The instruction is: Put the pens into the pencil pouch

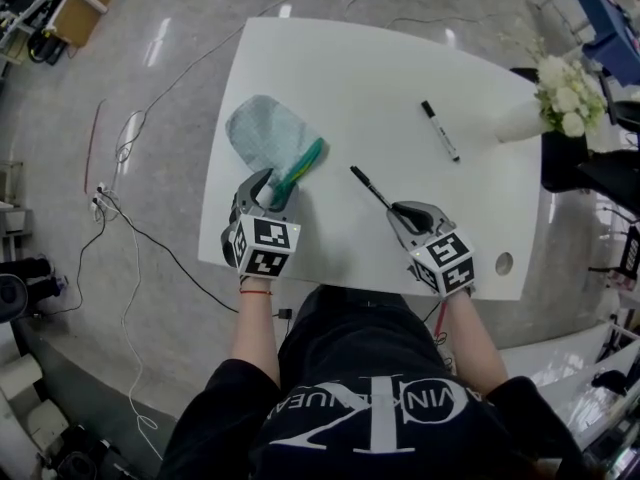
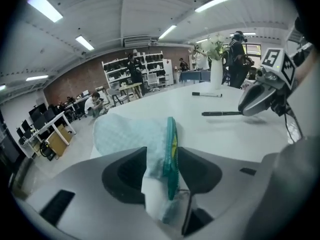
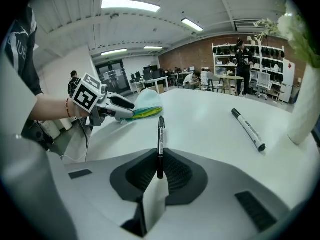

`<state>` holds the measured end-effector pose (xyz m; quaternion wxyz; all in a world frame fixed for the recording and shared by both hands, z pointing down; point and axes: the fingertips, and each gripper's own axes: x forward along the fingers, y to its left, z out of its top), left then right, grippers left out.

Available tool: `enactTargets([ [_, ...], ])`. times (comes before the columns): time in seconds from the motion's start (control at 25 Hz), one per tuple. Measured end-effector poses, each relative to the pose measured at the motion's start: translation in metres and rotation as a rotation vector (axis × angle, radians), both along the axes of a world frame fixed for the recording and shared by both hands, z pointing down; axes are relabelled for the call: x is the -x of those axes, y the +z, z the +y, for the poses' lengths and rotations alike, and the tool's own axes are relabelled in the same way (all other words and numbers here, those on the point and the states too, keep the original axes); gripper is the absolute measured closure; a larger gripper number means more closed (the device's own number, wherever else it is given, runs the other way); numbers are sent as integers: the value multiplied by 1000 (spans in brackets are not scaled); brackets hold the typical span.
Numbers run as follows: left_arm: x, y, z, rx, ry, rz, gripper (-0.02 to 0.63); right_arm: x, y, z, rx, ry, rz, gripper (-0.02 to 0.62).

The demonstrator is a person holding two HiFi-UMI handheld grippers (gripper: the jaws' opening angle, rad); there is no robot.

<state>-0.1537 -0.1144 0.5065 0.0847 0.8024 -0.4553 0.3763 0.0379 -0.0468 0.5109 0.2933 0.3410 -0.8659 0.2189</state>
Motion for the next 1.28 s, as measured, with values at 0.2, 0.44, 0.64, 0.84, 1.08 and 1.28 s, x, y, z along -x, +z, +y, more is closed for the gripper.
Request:
enactTargets([
  [0.2,0,12,-4,26,-4,-40,470,12,-1,-6,8,-5,-35,547],
  [0.44,2,10,-6,16,-40,10,534,25,-4,-10,10,-26,-62,546],
  [0.64,1,-2,-5,-13,-45,63,537,40,-11,-14,6,-51,-86,546],
  [0.84,-1,-15,-7,-31,-78,166,538,53,-16,-23,10,-83,-86,547],
  [1.08,-8,-28,-6,-43,-95,267,546,68,-18,-28,28,-127,-84,547],
  [1.28,-13,-36,-3,-49,-77,300,548,77,-18,-31,52,-155,-76,546],
])
